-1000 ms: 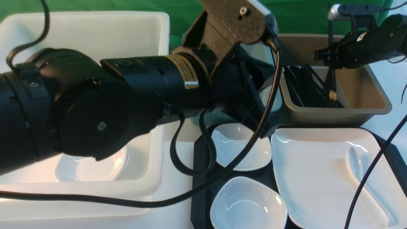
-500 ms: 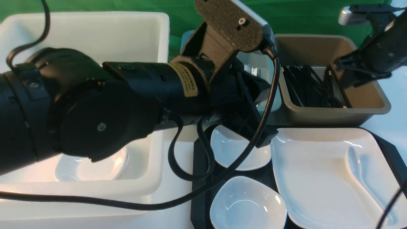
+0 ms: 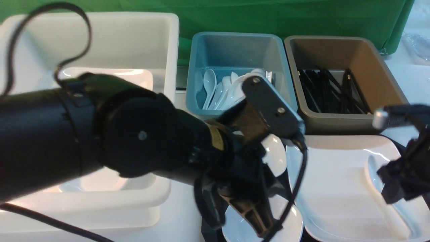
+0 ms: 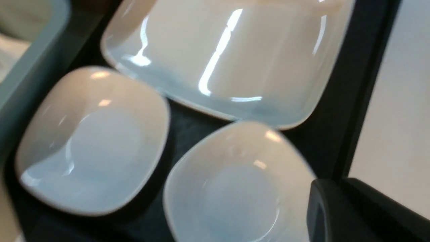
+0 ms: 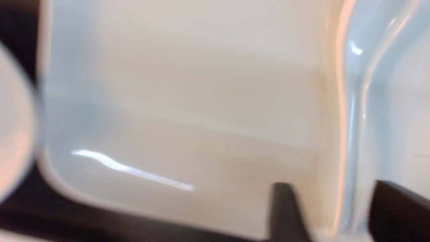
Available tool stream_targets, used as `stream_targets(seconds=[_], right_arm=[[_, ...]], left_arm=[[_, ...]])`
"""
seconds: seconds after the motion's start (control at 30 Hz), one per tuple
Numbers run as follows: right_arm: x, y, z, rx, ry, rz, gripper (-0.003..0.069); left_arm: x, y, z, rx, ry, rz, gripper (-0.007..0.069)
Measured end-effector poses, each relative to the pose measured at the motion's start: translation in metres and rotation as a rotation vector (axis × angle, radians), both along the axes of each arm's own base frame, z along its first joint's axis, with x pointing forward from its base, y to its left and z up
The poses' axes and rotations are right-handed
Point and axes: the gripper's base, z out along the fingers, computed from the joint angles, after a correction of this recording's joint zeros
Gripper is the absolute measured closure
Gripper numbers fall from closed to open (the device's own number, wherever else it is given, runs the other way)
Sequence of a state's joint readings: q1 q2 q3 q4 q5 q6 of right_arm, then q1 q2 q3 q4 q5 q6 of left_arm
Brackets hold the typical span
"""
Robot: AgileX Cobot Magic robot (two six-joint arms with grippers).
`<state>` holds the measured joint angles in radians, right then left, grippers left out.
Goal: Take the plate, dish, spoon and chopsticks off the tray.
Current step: Use the right arm to grab a soup spoon from the plate, then use the right arm to put the soup spoon into the small storage box in the middle
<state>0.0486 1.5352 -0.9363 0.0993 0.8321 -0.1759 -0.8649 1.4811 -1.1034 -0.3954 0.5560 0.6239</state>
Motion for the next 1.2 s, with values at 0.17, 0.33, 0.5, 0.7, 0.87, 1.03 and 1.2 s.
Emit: stream_targets(seconds=[0.17,0.33,0.5,0.7,0.87,1.03,1.2], right_arm=[[-0.006,-0.007,-0.021,-0.068,-0.048,-0.048,0.0081],[-0.001,-0.010,-0.028,-0.084,-0.111,-0.117,0.0105],[0.003,-0.010,-0.041,-0.085,-0.077,-0.139,0.0176],[0.003,-0.009,-0.050,-0.088,-0.041,-0.138,0.0360],[0.006,-0.007,-0.046,-0.067,-0.029,-0.122,0.0580],[0.011,0.001,-0.019,0.017,-0.033,-0.090,0.0580],[0.026,0.020,0.037,0.182,-0.209,-0.052,0.0580]], left_arm=[[-0.001,-0.015,-0.017,0.036,-0.019,-0.070,0.0610],[0.004,-0.020,-0.027,0.044,-0.018,-0.060,0.0610],[0.007,-0.022,-0.024,0.006,-0.049,-0.030,0.0610],[0.013,-0.025,-0.019,-0.066,-0.072,0.045,0.0610],[0.018,-0.022,-0.019,-0.083,-0.050,0.091,0.0610],[0.033,-0.002,-0.009,-0.126,-0.017,0.213,0.0610],[0.049,0.035,0.016,-0.180,-0.025,0.345,0.0610]])
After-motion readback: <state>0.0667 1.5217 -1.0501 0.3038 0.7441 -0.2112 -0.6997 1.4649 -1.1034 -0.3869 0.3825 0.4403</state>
